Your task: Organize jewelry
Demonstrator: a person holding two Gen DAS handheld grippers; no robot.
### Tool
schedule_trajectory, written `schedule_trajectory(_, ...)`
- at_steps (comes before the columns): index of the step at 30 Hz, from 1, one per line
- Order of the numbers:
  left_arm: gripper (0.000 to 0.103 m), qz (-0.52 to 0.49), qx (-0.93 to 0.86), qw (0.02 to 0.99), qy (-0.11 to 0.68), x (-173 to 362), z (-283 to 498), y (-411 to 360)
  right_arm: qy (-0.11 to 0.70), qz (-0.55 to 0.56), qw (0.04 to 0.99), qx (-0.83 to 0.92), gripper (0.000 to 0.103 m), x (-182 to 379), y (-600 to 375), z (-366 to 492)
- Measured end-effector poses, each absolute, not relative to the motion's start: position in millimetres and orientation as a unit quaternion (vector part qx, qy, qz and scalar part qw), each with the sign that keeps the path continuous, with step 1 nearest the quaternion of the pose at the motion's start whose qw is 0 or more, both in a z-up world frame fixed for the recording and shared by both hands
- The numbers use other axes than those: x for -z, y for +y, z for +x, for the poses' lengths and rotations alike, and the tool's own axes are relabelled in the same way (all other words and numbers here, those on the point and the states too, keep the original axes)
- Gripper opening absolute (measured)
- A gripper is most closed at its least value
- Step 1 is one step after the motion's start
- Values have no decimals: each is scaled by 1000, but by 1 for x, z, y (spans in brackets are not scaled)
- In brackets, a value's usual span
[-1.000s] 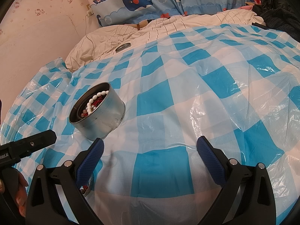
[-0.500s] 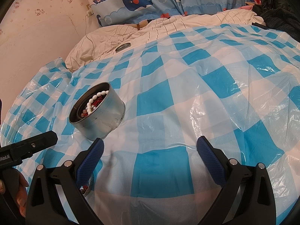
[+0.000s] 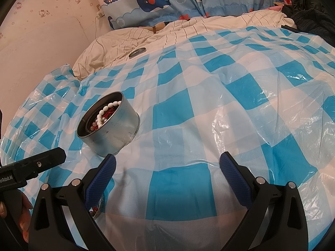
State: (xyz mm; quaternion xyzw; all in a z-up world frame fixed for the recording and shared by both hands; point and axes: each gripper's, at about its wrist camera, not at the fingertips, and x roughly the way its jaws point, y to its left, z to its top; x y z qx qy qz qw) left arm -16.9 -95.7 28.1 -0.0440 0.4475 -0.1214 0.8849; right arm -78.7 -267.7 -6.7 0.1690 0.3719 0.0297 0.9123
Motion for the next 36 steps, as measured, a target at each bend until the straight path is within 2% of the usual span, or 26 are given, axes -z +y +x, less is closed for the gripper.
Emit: schedule_trajectory(36, 95, -30, 122, 884, 450, -29, -16, -109, 372, 169, 912, -30, 95, 7, -268, -79)
